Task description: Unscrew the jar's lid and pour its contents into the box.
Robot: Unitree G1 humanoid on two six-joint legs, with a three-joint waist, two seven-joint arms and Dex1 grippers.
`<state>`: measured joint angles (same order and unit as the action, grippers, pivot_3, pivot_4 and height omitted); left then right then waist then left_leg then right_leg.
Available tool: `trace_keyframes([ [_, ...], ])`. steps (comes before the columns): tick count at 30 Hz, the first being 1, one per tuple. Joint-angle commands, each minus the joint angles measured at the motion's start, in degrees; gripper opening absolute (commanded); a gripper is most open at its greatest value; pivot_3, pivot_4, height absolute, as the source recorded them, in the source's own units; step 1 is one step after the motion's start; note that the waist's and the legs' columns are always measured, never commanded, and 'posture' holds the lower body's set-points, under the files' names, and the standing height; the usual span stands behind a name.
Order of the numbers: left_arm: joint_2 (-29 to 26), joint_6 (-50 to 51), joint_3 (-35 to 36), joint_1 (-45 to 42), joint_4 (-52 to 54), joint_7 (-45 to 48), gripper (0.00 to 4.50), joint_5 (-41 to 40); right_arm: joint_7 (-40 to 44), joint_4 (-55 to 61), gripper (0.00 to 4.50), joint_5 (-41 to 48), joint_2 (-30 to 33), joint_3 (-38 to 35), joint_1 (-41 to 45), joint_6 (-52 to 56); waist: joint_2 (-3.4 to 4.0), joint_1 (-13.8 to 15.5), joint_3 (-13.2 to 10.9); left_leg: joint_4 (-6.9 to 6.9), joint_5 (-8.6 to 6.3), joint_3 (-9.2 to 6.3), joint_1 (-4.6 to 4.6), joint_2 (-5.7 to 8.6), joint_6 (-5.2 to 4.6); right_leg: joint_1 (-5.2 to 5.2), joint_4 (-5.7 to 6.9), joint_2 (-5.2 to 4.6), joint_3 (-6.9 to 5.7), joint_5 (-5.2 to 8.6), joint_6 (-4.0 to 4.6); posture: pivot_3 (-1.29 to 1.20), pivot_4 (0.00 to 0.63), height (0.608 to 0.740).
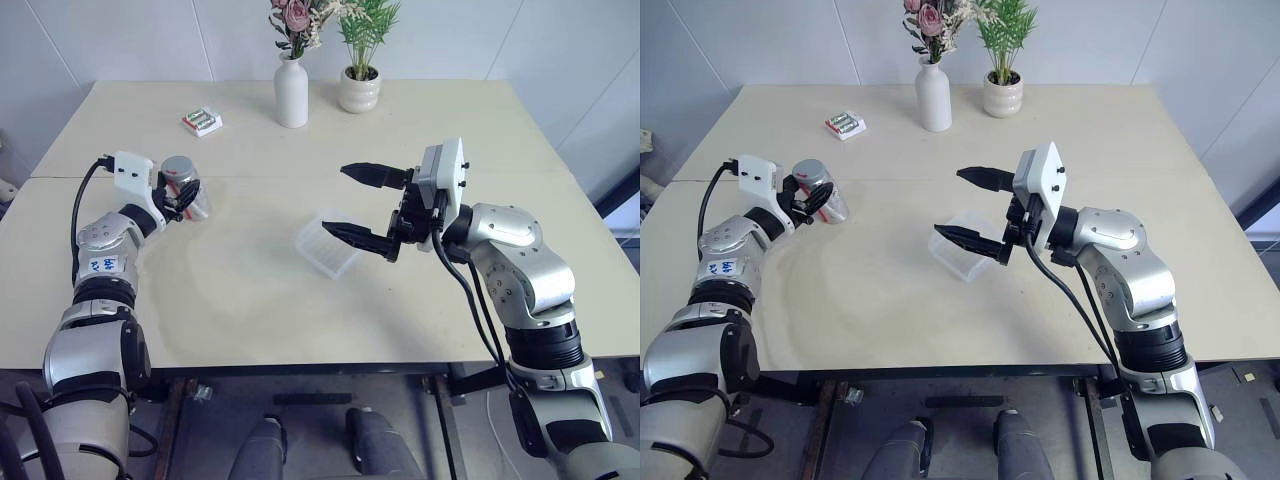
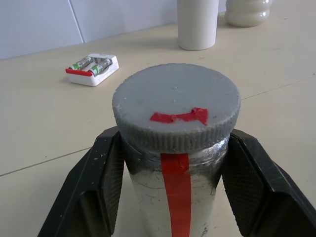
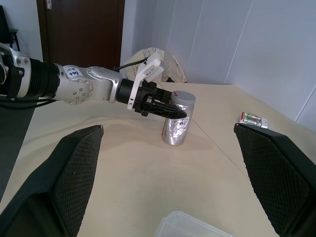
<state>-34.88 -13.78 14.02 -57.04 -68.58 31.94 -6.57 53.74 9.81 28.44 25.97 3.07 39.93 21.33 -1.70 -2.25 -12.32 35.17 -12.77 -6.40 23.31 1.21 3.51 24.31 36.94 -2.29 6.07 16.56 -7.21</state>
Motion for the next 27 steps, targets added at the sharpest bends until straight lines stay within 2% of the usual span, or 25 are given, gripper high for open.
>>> trace_keyframes([
  [1,-0.8,-0.9,0.6,0.2,0.9,0.9,2.46,-0.6,-0.3,2.2,4.50,1.1,0.3,-1.6,0.3,-0.3,0.00,0.0,0.0,0.00,0.00,0.00,0.00,0.00,0.00,0.00,0.00,0.00,0.00,0.00,0.00,0.00,0.150,0.740],
  [4,0.2,0.0,0.8,0.2,3.8,4.9,2.46,-2.3,-0.5,2.4,4.50,1.4,0.3,-1.7,0.7,0.4,0.00,0.0,0.0,0.00,0.00,0.00,0.00,0.00,0.00,0.00,0.00,0.00,0.00,0.00,0.00,0.00,0.150,0.740],
  [7,1.7,2.8,-0.6,2.6,12.3,12.9,2.46,-4.5,-1.3,3.9,4.50,2.9,0.4,-1.8,1.7,3.1,0.00,0.1,0.0,0.00,0.00,0.00,0.02,0.00,0.00,0.00,-0.02,-0.01,0.00,0.00,0.00,0.00,0.150,0.740],
  [12,3.4,14.2,-3.9,11.9,36.1,23.5,2.46,-11.3,-4.6,7.7,4.50,5.2,0.2,-0.6,3.2,10.0,0.00,-0.3,0.0,-0.04,0.00,0.01,0.05,-0.03,0.01,0.06,-0.02,-0.01,0.08,0.00,0.01,0.00,0.150,0.740],
  [17,3.9,24.1,-6.7,17.7,53.1,26.0,2.46,-15.6,-12.5,11.3,4.50,5.0,-2.6,2.1,4.6,18.3,0.00,-0.9,0.0,-0.03,0.01,-0.02,0.01,-0.06,0.03,0.07,0.12,-0.01,0.09,0.05,0.09,0.00,0.150,0.740],
  [27,4.6,31.0,-10.0,16.8,60.8,27.2,2.46,-17.7,-22.2,11.9,4.50,0.9,-7.2,4.2,5.2,22.2,0.00,-1.0,0.0,-0.02,0.12,-0.03,-0.03,-0.02,0.05,0.06,0.18,0.00,0.07,0.05,0.11,0.00,0.150,0.740],
])
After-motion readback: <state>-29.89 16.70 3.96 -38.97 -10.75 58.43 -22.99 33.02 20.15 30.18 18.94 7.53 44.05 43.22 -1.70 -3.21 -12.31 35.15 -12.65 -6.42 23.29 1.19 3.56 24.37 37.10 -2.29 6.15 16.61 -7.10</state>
